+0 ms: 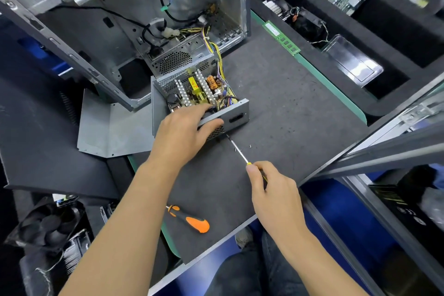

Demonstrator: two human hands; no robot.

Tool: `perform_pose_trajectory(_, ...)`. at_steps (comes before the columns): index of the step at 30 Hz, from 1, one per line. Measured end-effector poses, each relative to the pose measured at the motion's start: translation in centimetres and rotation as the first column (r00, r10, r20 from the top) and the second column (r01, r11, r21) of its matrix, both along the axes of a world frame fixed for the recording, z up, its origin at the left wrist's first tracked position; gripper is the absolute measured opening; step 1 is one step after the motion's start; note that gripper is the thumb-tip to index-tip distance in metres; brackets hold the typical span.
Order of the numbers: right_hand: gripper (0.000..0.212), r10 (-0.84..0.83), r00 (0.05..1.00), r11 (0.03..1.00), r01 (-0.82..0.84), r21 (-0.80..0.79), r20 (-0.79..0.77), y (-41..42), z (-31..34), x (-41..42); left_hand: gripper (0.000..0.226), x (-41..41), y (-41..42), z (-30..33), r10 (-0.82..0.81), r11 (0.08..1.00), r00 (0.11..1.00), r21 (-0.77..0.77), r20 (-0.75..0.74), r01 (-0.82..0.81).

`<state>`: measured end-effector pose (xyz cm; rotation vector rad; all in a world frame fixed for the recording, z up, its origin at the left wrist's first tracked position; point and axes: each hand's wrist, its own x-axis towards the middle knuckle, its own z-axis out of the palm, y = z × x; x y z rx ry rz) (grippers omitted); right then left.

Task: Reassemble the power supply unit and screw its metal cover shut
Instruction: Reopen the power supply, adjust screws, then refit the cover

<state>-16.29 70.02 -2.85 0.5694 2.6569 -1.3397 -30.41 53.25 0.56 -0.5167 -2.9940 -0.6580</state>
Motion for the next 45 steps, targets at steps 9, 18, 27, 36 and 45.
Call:
perform_pose_trajectory(9,0.034,-0.057,0.998,0.998,0.057,-0.026,-0.004,-1.0,0.0,-0.7,0.057,-1.2,0.0,1.0,0.017,0.989,1.000,0.150,0.019,-0.019)
perform_pose_trajectory(18,0.036,-0.062,0.998,0.998,0.062,-0.016,0.018,-1.1,-0.1,-1.0,0.059,-1.3,-0.1,1.1,0.020,0.987,0.998,0.161,0.062,-0.030)
perform_pose_trajectory(27,0.032,-0.075,0.997,0.997,0.075,-0.016,0.005,-1.4,-0.1,-1.2,0.053,-1.1,0.0,1.3,0.012,0.987,0.999,0.158,0.045,-0.020)
perform_pose_trajectory(36,0.006,-0.200,0.976,0.969,0.184,-0.164,-0.090,-1.4,-0.4,-0.5,0.054,-1.1,-0.1,1.2,0.020,0.985,0.999,0.173,0.039,-0.026)
perform_pose_trajectory(45,0.020,-0.187,0.982,0.965,0.178,-0.195,-0.027,-0.4,0.3,-0.8,0.049,-1.2,-0.1,1.1,0.030,0.983,0.998,0.182,0.051,-0.039)
